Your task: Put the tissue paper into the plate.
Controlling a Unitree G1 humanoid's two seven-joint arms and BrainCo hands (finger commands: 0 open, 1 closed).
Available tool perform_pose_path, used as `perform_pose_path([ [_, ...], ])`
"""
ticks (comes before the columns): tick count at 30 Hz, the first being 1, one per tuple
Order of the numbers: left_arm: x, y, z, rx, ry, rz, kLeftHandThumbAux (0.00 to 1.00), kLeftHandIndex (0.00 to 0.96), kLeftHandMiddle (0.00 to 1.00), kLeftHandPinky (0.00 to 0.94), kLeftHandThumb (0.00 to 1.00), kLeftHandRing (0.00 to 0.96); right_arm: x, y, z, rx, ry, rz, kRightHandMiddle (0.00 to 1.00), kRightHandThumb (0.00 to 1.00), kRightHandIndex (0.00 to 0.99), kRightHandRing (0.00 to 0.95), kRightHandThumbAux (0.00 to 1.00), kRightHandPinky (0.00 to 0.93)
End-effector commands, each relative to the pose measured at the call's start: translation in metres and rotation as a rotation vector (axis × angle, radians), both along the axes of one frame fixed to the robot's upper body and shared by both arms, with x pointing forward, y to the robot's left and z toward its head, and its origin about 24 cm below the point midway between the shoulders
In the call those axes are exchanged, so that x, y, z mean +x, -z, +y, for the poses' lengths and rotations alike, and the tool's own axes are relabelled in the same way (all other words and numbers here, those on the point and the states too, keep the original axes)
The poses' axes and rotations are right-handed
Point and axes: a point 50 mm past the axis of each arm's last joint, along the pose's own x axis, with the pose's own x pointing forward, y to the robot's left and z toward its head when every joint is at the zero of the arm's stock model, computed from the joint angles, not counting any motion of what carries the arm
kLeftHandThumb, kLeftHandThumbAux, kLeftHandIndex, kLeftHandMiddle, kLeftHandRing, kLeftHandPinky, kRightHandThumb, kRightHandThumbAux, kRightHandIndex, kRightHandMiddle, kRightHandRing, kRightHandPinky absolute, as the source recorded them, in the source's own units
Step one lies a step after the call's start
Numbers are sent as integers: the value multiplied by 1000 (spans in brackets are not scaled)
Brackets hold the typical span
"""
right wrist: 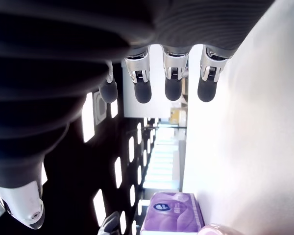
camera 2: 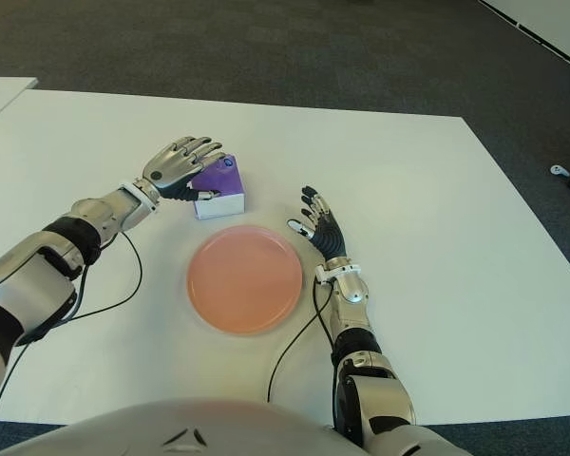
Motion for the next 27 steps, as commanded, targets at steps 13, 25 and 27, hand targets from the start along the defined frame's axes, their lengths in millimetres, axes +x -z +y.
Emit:
perform_pose_path([
  [13, -2, 5, 7, -17, -40, 70, 179, 0, 0, 0, 183, 0, -63, 65, 1, 17, 36, 300, 0, 0, 0, 0, 630, 0],
  [25, -5, 7, 8, -109, -36, 134, 150, 0, 0, 0, 214, 0, -65, 64, 4, 21, 33, 294, 0, 0, 0, 0, 637, 0],
  [27, -6, 7, 8, -111, -29, 140, 138, 0, 0, 0, 225, 0, -65, 64, 4, 21, 32, 293, 0, 0, 0, 0, 639, 0],
])
